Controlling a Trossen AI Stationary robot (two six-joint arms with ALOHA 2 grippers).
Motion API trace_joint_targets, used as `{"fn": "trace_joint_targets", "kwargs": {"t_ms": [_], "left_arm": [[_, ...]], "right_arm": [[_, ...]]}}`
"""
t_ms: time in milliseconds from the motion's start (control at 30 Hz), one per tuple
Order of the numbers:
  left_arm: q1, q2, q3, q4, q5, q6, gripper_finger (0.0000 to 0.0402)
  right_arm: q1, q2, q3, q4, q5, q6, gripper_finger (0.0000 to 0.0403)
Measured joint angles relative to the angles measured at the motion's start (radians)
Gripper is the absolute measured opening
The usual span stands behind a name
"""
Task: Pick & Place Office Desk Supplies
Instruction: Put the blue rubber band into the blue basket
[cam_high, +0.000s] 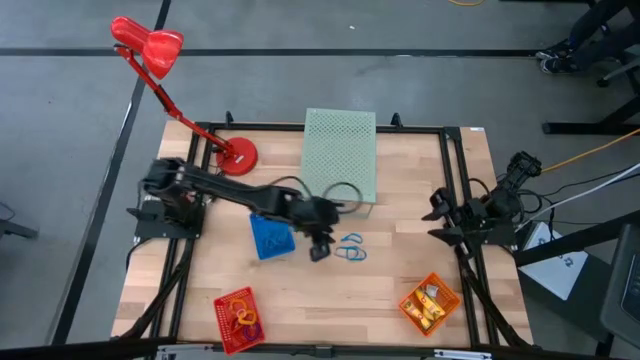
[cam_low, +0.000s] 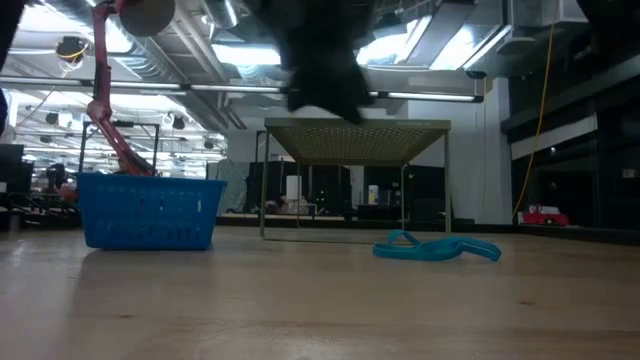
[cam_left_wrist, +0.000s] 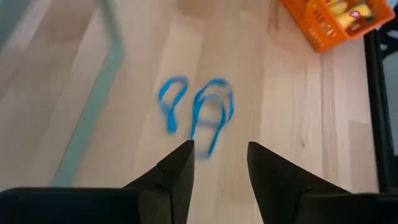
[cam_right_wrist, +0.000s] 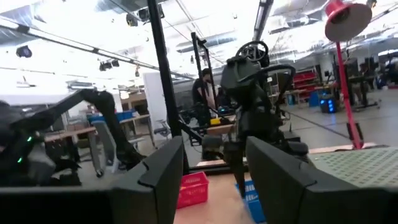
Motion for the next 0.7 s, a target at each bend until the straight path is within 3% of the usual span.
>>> {"fn": "trace_joint_targets", "kwargs": {"t_ms": [300, 433, 700], "left_arm": [[0.001, 0.282, 0.324, -0.075, 0.013, 0.193, 0.0143], [0.001, 0.372, 0.435, -0.096, 0.080, 0.230, 0.0143], [-0.001, 0.452, 0.502, -0.110, 0.111, 0.240, 0.0143]], "right_arm": [[0.000, 0.000, 0.000, 0.000, 0.000, 0.102, 0.0178], [0.000, 0.000, 0.000, 0.005, 0.000, 0.102, 0.0178], [0.000, 0.000, 0.000, 0.051, 0.006, 0.136, 0.0178]]}}
